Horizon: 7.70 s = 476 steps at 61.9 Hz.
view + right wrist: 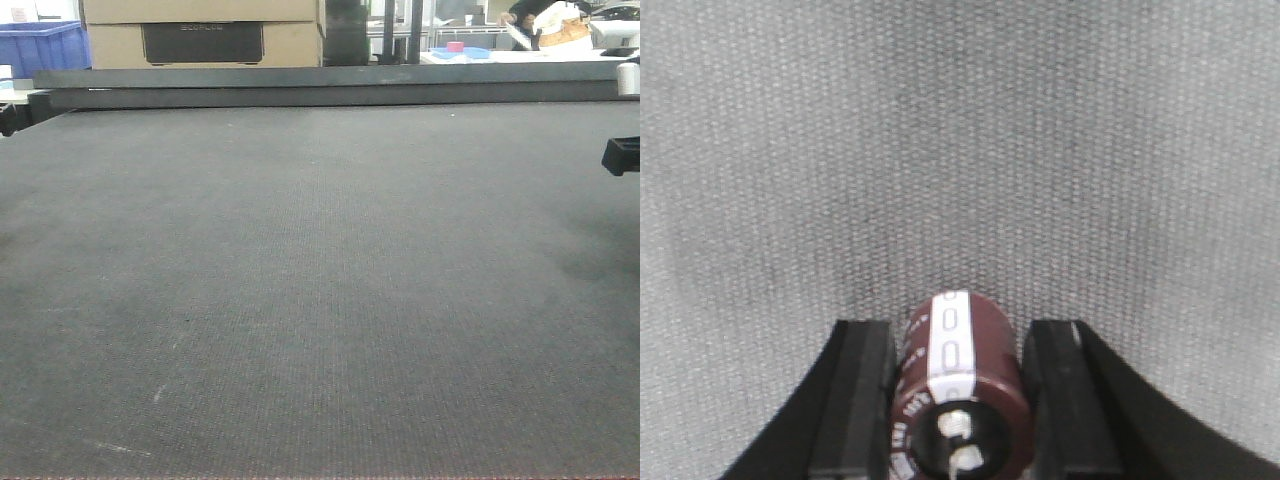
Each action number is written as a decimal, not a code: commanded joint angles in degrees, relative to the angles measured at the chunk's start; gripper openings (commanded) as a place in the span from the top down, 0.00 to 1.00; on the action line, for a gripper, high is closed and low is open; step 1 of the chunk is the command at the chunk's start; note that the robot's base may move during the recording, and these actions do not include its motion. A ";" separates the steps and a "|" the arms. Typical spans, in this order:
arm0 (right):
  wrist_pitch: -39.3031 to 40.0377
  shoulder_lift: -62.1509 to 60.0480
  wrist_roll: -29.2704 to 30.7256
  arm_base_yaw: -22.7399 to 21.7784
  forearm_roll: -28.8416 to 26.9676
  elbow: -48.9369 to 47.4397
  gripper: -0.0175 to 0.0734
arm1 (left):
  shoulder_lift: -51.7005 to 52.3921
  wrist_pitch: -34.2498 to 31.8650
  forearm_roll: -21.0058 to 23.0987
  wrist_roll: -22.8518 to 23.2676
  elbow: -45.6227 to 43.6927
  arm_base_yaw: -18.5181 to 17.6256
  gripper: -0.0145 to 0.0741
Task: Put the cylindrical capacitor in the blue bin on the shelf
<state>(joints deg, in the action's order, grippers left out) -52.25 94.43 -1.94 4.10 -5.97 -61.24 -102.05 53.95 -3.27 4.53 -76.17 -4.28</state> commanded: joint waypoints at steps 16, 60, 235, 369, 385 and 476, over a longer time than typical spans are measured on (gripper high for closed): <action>3.51 -7.98 0.02 0.09 -0.45 -0.29 0.99 | 7.25 0.71 0.46 -4.84 -0.03 -0.11 0.96; 44.44 -33.71 0.02 0.09 -0.45 21.75 0.99 | 47.46 -45.04 10.61 -5.92 35.25 -0.11 0.96; 53.38 -72.28 0.02 0.09 7.72 33.30 0.99 | 74.18 -46.02 10.51 -5.92 41.37 -0.11 0.96; 53.38 -72.28 0.02 0.09 7.72 33.30 0.99 | 74.18 -46.02 10.51 -5.92 41.37 -0.11 0.96; 53.38 -72.28 0.02 0.09 7.72 33.30 0.99 | 74.18 -46.02 10.51 -5.92 41.37 -0.11 0.96; 53.38 -72.28 0.02 0.09 7.72 33.30 0.99 | 74.18 -46.02 10.51 -5.92 41.37 -0.11 0.96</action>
<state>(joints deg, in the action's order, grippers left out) -0.41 22.43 -1.94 4.10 1.43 -27.95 -27.96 9.12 6.89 -1.37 -34.78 -4.28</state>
